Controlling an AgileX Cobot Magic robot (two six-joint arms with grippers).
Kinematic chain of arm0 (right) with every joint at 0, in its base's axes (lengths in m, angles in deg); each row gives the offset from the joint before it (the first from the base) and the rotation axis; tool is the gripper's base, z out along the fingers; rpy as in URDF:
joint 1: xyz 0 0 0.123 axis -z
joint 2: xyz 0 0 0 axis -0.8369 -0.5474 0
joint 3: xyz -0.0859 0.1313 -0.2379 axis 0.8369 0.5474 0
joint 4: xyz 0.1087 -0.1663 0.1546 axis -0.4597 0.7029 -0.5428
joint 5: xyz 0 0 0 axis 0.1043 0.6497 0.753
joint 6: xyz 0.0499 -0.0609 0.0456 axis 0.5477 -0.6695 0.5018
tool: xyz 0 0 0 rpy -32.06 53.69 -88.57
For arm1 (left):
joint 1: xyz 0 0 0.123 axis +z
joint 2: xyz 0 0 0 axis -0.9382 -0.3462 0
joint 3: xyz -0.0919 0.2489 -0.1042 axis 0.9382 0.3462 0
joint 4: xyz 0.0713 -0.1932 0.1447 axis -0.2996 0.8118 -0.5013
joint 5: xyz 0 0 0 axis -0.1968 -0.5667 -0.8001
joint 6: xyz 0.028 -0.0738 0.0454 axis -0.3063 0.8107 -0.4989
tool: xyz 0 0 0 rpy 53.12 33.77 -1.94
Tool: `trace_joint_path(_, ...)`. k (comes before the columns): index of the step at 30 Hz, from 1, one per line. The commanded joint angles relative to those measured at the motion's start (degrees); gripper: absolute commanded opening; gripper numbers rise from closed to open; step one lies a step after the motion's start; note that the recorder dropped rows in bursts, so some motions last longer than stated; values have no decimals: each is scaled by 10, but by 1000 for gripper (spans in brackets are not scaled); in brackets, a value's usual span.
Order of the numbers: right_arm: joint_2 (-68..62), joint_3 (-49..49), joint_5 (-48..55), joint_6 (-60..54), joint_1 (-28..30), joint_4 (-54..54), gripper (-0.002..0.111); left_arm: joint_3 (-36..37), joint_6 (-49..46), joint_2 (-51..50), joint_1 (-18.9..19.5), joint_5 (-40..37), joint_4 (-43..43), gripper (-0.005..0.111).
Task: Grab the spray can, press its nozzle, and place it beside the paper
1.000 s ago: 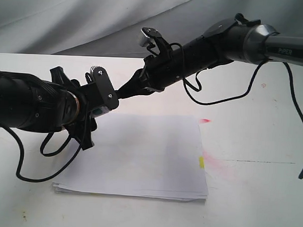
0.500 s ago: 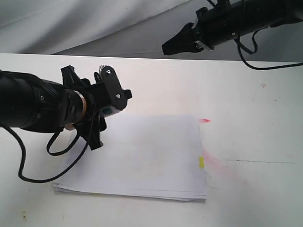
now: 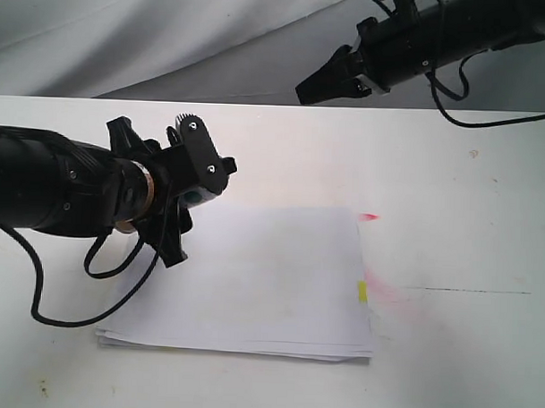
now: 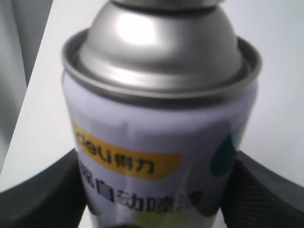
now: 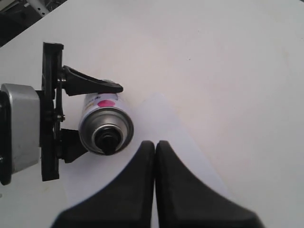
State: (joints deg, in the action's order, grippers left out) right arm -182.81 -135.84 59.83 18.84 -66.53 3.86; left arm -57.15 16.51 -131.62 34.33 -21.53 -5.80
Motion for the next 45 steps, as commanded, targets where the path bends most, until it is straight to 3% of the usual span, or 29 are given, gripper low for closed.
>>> trace_joint_path(1,29,2,7,7,13,4,0,-7,81,62,2,24,-4,0)
trace_joint_path(3,51,2,7,14,21,10,0,-9,154,113,23,73,-3,0)
trace_joint_path(6,94,2,6,16,25,22,0,-20,251,178,99,156,48,0)
trace_joint_path(11,179,2,23,42,25,110,0,-20,280,216,202,253,95,0)
trace_joint_path(15,236,2,42,61,25,139,0,-16,306,214,239,284,101,0)
trace_joint_path(19,268,2,42,80,24,139,0,-16,306,213,257,297,119,0)
trace_joint_path(23,277,2,42,85,24,139,0,-16,299,198,283,334,189,0)
trace_joint_path(29,278,2,42,92,24,139,0,-16,127,131,322,425,359,0)
trace_joint_path(33,278,2,42,95,23,139,0,-16,21,87,322,489,426,0)
trace_joint_path(40,278,2,42,95,23,139,0,-16,-29,8,322,531,482,0)
trace_joint_path(45,278,2,42,97,23,139,0,-16,-61,-54,322,621,503,0)
